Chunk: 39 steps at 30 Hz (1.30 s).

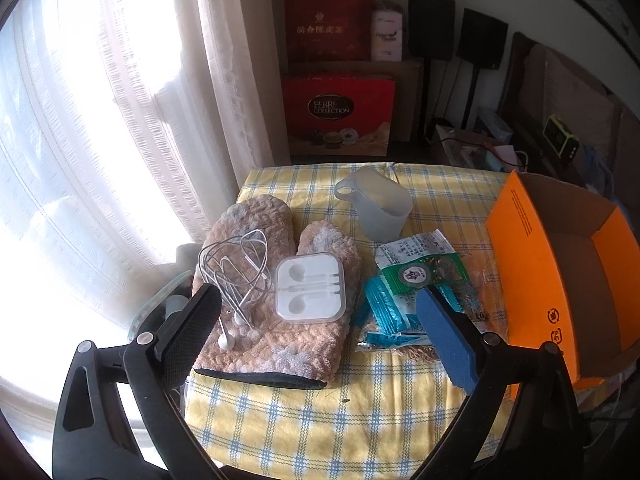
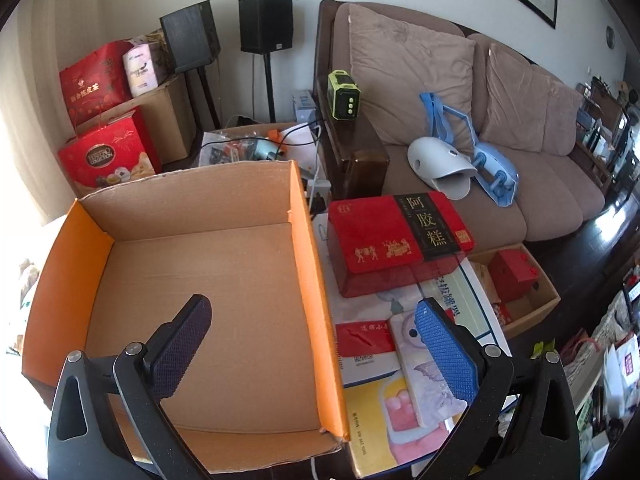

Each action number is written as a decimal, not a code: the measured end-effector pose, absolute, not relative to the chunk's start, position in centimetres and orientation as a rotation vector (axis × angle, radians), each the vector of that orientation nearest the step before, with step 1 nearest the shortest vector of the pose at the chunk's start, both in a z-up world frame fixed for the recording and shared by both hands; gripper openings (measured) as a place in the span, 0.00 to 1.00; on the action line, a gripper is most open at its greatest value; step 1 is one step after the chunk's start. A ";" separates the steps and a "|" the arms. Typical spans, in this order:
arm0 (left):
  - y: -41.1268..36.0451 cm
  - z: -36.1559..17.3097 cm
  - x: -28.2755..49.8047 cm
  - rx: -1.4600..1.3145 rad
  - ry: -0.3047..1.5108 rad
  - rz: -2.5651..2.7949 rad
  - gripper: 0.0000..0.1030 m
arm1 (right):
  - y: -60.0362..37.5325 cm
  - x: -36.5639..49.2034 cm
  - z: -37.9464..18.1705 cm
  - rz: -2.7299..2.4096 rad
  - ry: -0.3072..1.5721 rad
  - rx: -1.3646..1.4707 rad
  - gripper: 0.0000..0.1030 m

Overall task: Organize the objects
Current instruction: 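Reach the left tool to the white earphones and close on the cord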

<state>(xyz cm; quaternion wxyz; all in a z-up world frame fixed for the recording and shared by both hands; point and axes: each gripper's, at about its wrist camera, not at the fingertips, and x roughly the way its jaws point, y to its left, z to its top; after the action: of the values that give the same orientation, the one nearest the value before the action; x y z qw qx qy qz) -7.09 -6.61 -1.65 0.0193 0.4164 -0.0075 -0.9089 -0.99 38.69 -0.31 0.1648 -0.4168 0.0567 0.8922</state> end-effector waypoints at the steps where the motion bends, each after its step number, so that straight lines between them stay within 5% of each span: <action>1: -7.1 -1.8 -7.4 1.303 -0.010 -2.819 0.95 | 39.1 -1.2 -0.5 2.532 0.154 -1.199 0.96; 9: -11.8 -3.4 -10.4 1.384 0.103 -2.770 0.94 | 42.0 -3.0 -3.1 2.475 0.234 -1.391 0.71; 15: -14.2 -4.9 -12.2 1.451 0.193 -2.737 0.94 | 42.2 -3.9 -4.5 2.489 0.282 -1.496 0.41; 22: -13.1 -6.4 -13.0 1.541 0.186 -2.754 0.94 | 39.6 -5.2 -4.8 2.522 0.118 -1.532 0.10; 30: -11.8 -7.1 -13.8 1.607 0.193 -2.769 0.94 | 37.7 -5.9 -4.8 2.562 -0.086 -1.526 0.10; 37: -10.5 -7.6 -14.8 1.665 0.162 -2.758 0.93 | 37.6 -6.5 -5.1 2.588 -0.082 -1.528 0.10; 39: -10.7 -7.0 -14.3 1.631 0.146 -2.741 0.84 | 37.5 -6.7 -5.1 2.591 -0.088 -1.529 0.10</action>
<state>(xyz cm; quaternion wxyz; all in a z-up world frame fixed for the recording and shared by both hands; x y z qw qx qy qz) -14.32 -10.66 -6.98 -0.0256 0.5106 0.0456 -0.8582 -6.69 37.45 -5.09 0.0658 -0.5069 -0.0293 0.8590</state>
